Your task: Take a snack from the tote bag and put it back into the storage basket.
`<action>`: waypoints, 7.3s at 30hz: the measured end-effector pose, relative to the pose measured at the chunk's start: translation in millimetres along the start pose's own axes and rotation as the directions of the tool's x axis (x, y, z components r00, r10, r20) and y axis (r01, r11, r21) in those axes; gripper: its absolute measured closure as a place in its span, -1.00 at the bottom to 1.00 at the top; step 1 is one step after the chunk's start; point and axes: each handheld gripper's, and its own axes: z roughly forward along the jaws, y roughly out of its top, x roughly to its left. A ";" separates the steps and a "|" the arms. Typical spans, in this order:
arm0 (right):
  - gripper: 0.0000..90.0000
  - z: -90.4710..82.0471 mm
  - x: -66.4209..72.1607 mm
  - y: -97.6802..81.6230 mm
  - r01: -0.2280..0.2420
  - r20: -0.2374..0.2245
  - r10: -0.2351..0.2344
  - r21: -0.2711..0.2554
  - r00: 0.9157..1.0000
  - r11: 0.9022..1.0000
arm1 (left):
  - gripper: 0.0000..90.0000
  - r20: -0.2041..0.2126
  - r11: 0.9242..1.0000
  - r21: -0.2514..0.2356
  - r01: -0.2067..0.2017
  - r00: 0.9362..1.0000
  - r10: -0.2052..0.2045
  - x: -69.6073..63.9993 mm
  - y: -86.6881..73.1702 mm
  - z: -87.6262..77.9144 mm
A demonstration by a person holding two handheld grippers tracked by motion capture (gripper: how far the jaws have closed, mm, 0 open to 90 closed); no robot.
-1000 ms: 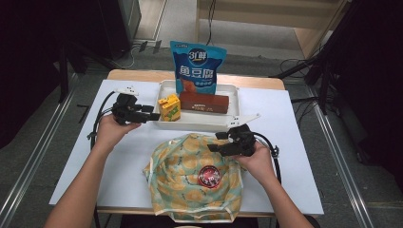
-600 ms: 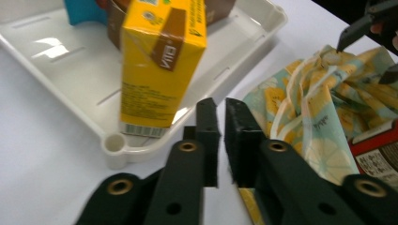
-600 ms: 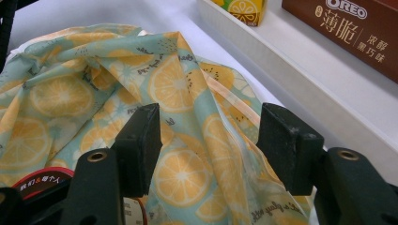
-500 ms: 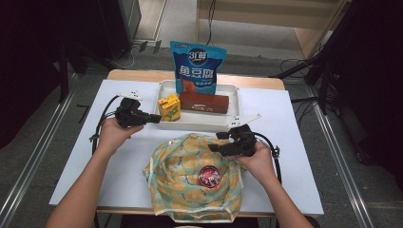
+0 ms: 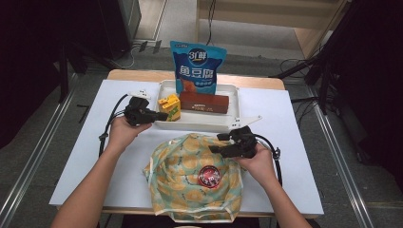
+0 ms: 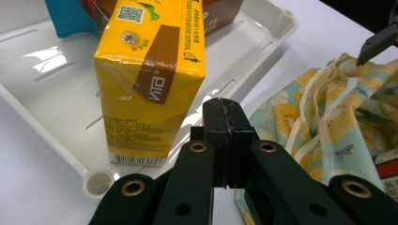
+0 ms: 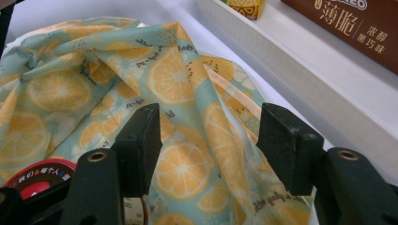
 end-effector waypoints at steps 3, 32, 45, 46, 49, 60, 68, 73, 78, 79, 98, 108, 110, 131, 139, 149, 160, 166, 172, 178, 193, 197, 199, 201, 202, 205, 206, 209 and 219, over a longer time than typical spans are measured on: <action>-0.10 -1.1 -0.5 -1.1 -0.002 0.002 0.002 -0.003 1.000 1.000 | 1.00 -0.006 1.000 -0.005 0.001 1.000 -0.001 0.0 0.5 2.4; -0.09 -4.6 -2.3 -2.4 -0.001 0.010 0.001 -0.012 1.000 1.000 | 0.97 -0.077 0.999 -0.012 0.050 0.996 -0.051 18.2 -5.8 -9.5; -0.08 -6.6 -0.1 0.5 -0.004 0.001 0.004 -0.017 1.000 1.000 | 0.70 -0.009 0.999 0.013 0.041 0.999 -0.041 2.3 -2.3 -18.8; -0.07 -6.3 -0.1 0.9 0.000 -0.002 0.000 -0.022 1.000 1.000 | 0.67 -0.002 0.999 0.014 0.043 0.999 -0.043 2.0 -2.2 -18.9; -0.07 -6.7 1.0 1.7 0.001 -0.002 -0.001 -0.020 1.000 1.000 | 0.54 0.012 0.999 0.015 0.047 0.999 -0.047 0.2 -2.3 -19.5; -0.07 -10.2 1.8 2.1 0.006 0.003 -0.006 -0.028 1.000 1.000 | 0.14 0.065 0.999 0.032 0.036 0.997 -0.038 -13.2 -3.8 -22.9; -0.07 -9.8 8.0 3.9 0.011 -0.002 -0.012 -0.028 1.000 1.000 | 0.04 0.086 0.999 0.024 0.044 0.995 -0.045 -20.8 -8.4 -29.3; -0.07 -10.6 13.0 6.1 0.013 -0.012 -0.013 -0.032 1.000 0.999 | 0.02 0.085 0.999 0.017 0.035 0.996 -0.037 -24.9 -11.3 -31.4; -0.06 -10.5 16.9 7.6 0.017 -0.017 -0.017 -0.033 1.000 0.999 | 0.01 0.090 1.000 0.005 0.030 0.995 -0.031 -28.8 -13.9 -34.5; -0.06 -11.2 18.3 6.9 0.014 -0.023 -0.014 -0.032 1.000 0.999 | 0.01 0.086 1.000 0.008 0.027 0.996 -0.028 -29.7 -14.8 -35.2; -0.06 -16.1 36.5 -2.4 0.037 -0.028 -0.038 -0.037 0.999 0.999 | -0.08 0.083 1.000 -0.004 0.003 0.997 -0.003 -41.8 -25.5 -40.1; -0.06 -11.6 47.4 -7.1 0.039 -0.033 -0.040 -0.025 0.999 0.999 | -0.10 0.084 1.000 -0.003 -0.002 0.996 0.002 -45.6 -31.3 -42.1; -0.06 -12.6 48.8 -9.9 0.036 -0.035 -0.036 -0.022 0.999 0.999 | -0.09 0.078 1.000 0.001 -0.002 0.997 0.002 -45.3 -31.3 -41.3; -0.13 -12.4 65.8 -30.9 0.017 -0.054 -0.017 0.000 0.998 1.000 | -0.09 0.082 1.000 0.008 0.003 0.997 -0.004 -40.8 -29.7 -36.3; -0.23 -11.5 74.7 -35.8 0.021 -0.069 -0.021 0.001 0.997 1.000 | -0.09 0.091 1.000 -0.001 0.012 0.996 -0.012 -38.6 -31.9 -37.5; -0.45 -8.7 82.4 -37.7 0.033 -0.057 -0.032 0.020 0.998 0.999 | -0.09 0.093 1.000 0.009 0.014 0.996 -0.015 -37.5 -32.3 -36.2; -0.56 6.4 85.6 -42.4 0.077 -0.046 -0.073 0.088 0.996 0.993 | -0.09 0.094 1.000 0.016 0.016 0.995 -0.018 -36.3 -32.7 -34.9; -0.53 14.0 82.0 -48.2 0.092 -0.056 -0.086 0.103 0.995 0.990 | -0.09 0.089 1.000 0.015 0.022 0.996 -0.023 -34.9 -33.0 -35.8; -0.45 10.7 85.6 -45.6 0.135 -0.024 -0.133 0.102 0.991 0.986 | -0.09 0.090 1.000 0.013 0.024 0.996 -0.025 -33.9 -33.4 -36.3; -0.42 7.8 79.0 -43.8 0.099 -0.033 -0.096 0.083 0.995 0.992 | -0.09 0.092 1.000 0.010 0.028 0.995 -0.029 -33.1 -33.7 -37.3; -0.42 1.3 72.3 -38.8 0.056 -0.026 -0.054 0.061 0.998 0.997 | -0.10 0.093 1.000 0.012 0.029 0.995 -0.030 -33.1 -35.1 -37.5; -0.42 -0.4 69.8 -37.5 0.047 -0.022 -0.046 0.055 0.999 0.997 | -0.10 0.093 1.000 0.013 0.028 0.995 -0.029 -33.2 -35.8 -37.8; -0.42 -1.1 68.7 -36.8 0.045 -0.023 -0.044 0.051 0.999 0.998 | -0.10 0.092 1.000 0.014 0.028 0.995 -0.029 -33.1 -36.1 -38.1; -0.42 -1.8 67.4 -36.4 0.040 -0.022 -0.039 0.049 0.999 0.998 | -0.11 0.089 0.999 0.016 0.030 0.996 -0.031 -33.2 -36.4 -38.6; -0.42 -2.1 66.7 -36.3 0.040 -0.022 -0.039 0.048 0.999 0.998 | -0.11 0.091 0.999 0.014 0.031 0.995 -0.032 -33.1 -36.6 -38.4; -0.42 -3.3 64.7 -35.6 0.033 -0.017 -0.032 0.046 0.999 0.998 | -0.11 0.089 0.999 0.011 0.032 0.995 -0.033 -33.3 -37.3 -38.3; -0.42 -3.6 64.2 -35.2 0.032 -0.017 -0.031 0.044 0.999 0.999 | -0.11 0.090 0.999 0.012 0.031 0.995 -0.032 -33.3 -37.4 -38.5; -0.42 -5.5 62.5 -33.7 0.030 -0.013 -0.030 0.037 0.999 0.999 | -0.11 0.088 0.999 0.013 0.030 0.996 -0.031 -33.3 -37.7 -38.9; -0.42 -11.0 55.2 -28.5 0.020 0.007 -0.020 0.019 1.000 1.000 | -0.11 0.094 0.999 0.012 0.032 0.995 -0.033 -34.0 -39.1 -39.5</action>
